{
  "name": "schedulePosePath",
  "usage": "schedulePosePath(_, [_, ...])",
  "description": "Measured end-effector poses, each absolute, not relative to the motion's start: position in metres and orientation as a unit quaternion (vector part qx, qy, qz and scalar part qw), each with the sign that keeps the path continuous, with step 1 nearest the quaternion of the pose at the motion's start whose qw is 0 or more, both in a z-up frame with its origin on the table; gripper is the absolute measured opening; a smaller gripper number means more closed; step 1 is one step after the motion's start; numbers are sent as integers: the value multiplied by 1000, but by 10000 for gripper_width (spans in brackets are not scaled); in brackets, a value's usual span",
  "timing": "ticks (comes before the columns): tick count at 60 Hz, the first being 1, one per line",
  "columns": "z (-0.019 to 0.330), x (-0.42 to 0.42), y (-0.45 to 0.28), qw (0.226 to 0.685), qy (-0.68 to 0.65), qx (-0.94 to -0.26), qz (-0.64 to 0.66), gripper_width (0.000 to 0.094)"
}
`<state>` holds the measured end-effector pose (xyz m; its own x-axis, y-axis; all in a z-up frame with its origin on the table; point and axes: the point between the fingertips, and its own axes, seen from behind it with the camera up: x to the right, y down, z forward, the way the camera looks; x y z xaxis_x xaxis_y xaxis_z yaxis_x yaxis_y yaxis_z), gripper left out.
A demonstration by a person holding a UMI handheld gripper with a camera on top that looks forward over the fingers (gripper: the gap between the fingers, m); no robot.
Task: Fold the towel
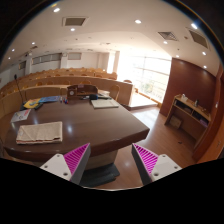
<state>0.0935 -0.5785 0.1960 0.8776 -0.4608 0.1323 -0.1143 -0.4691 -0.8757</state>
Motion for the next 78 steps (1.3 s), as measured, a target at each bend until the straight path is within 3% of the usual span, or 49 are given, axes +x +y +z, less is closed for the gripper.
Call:
schedulePosePath(17, [151,46,-603,453,161,-863,-158,854])
schedulePosePath(30, [94,-94,-577,414,109,-900,-78,850])
schedulePosePath(39, [68,-221,-517,407,59,-911,-22,850])
schedulePosePath(53, [60,-374,-390,427,7,-904,29,848])
schedulePosePath(73, [-1,-417,-253,399,-10,-917,-2,831])
schedulePosePath(78, [-6,-411,-235,407,-27,-912,-30,733])
